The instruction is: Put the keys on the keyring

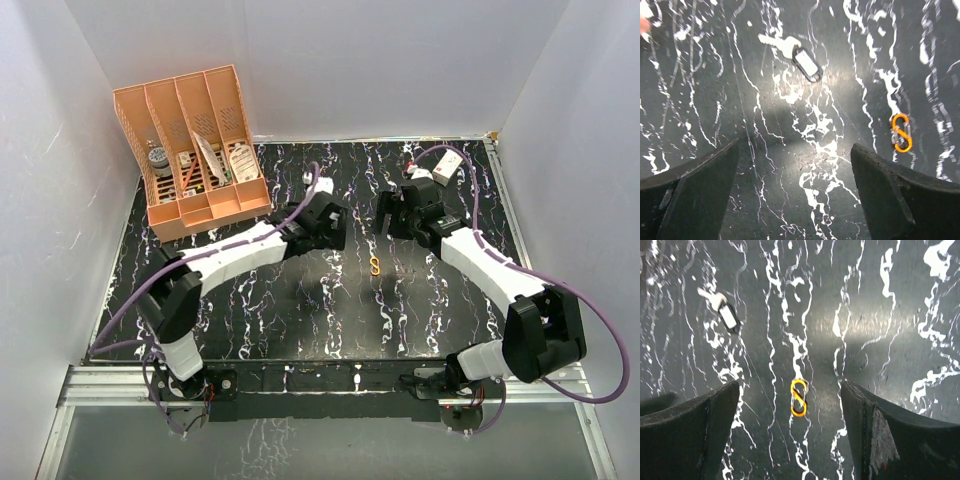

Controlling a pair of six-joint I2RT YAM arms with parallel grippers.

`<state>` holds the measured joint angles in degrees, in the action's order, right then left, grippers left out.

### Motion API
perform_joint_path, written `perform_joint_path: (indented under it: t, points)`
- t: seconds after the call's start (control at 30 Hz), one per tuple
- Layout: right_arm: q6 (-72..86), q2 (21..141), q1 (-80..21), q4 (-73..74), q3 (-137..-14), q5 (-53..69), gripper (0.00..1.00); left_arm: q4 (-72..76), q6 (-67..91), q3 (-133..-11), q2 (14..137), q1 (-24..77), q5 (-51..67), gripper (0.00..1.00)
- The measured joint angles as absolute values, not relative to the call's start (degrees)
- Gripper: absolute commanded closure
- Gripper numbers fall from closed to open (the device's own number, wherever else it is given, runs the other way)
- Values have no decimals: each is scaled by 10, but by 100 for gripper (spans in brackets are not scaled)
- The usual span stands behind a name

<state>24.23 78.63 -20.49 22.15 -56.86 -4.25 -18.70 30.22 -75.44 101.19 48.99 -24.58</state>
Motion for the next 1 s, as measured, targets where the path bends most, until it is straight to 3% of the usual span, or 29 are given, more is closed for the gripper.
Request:
perform_joint_path:
  t: [0.3,1.0]
  points:
    - [260,791,-239,245,-545,-41,19,-155,296,-719,902,410,-211,1]
    - [280,866,-273,230,-502,-33,20,-150,295,-664,867,398,-198,1]
